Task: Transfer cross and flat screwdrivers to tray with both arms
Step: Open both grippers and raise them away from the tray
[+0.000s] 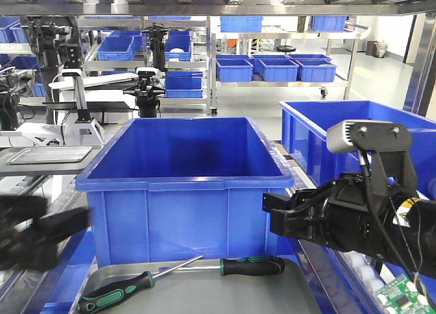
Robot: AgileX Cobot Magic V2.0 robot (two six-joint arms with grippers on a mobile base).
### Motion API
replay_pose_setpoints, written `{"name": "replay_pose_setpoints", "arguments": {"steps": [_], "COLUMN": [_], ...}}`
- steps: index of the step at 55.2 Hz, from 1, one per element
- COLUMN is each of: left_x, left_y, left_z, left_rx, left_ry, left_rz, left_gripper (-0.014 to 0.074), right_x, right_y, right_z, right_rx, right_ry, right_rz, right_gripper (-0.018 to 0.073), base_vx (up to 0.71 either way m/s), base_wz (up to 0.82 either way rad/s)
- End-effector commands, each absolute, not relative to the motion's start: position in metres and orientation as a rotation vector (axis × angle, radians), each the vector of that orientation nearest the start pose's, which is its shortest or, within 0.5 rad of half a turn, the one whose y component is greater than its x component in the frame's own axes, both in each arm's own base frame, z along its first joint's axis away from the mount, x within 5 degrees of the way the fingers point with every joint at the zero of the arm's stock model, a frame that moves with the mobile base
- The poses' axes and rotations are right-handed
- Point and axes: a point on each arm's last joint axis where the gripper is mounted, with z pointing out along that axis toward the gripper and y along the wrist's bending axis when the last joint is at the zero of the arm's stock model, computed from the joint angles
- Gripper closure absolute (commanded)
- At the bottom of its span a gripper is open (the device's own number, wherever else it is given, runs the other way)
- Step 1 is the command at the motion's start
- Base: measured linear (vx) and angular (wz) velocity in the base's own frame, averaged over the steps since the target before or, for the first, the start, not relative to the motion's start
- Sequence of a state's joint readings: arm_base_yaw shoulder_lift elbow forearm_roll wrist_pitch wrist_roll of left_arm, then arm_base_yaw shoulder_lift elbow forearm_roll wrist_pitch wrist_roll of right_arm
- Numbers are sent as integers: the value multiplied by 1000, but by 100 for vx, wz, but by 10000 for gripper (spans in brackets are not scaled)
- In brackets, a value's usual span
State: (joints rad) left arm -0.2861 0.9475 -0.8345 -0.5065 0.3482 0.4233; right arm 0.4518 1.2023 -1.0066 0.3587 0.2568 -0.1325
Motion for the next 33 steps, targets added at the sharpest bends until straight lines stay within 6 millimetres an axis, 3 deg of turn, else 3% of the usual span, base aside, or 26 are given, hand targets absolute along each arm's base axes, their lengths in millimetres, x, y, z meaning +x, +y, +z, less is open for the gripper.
{"name": "replay_pose_setpoints", "arguments": {"steps": [1, 9, 18, 23, 33], "left_x": [174, 135, 99, 83, 63], "left_y": [-57, -35, -15, -9, -4], "left_z": [363, 333, 287, 261, 208], "left_rx": [184, 97, 33, 44, -19], "left_ry": [1749, 1576, 1550, 1535, 1534], "left_rz": [-354, -302, -203, -121, -130], "left_gripper": [185, 377, 597, 605, 603], "right_x": [239, 239, 239, 239, 239], "right_y": [120, 120, 120, 120, 120], "right_z": [387, 387, 387, 387, 387], "right_rx": [-257, -258, -258, -258, -258], "right_ry": [1805, 1806, 1808, 1808, 1808], "right_rz": [525, 525, 525, 525, 526], "right_gripper": [194, 220, 246, 260, 286], "base_vx": [0, 0, 0, 0, 0], "base_wz": [0, 0, 0, 0, 0]}}
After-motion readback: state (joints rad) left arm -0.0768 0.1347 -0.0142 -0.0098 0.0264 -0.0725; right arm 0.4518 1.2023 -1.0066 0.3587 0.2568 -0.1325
